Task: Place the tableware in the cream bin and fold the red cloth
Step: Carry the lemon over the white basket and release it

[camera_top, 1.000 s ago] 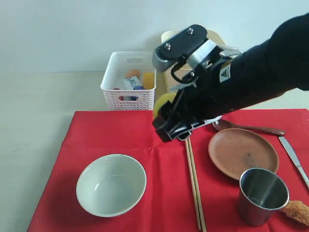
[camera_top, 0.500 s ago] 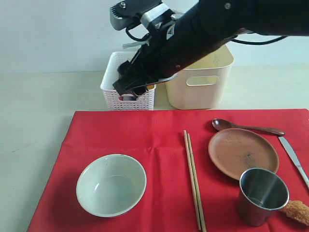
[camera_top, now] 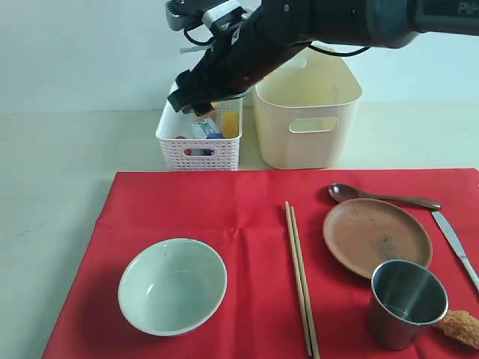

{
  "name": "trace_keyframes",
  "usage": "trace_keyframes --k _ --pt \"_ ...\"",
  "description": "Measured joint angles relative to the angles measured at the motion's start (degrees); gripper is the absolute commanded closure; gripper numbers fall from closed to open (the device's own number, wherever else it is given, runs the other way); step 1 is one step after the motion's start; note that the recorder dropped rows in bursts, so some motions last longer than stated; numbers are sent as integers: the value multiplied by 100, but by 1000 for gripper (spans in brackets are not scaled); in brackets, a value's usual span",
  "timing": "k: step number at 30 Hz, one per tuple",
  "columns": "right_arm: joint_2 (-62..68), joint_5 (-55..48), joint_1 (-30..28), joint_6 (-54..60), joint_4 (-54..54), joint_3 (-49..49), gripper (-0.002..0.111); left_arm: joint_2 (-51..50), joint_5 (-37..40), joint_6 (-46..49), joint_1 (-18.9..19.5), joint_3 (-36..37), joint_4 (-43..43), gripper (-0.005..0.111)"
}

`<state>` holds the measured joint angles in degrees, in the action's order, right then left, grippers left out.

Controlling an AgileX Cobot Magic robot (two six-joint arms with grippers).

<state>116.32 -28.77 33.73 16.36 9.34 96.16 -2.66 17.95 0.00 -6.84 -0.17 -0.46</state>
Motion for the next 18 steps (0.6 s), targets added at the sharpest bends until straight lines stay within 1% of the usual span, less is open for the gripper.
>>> trace_keyframes --k 10,12,16,18 --pt "961 0 -69 40 -20 821 108 0 0 0 0 0 0 107" --pt "1129 13 -69 164 -20 923 106 0 0 0 0 0 0 107" --pt "1388 189 -72 308 -20 1048 92 0 0 0 0 0 0 107" --pt "1473 321 -84 331 -20 1072 81 0 0 0 0 0 0 107"
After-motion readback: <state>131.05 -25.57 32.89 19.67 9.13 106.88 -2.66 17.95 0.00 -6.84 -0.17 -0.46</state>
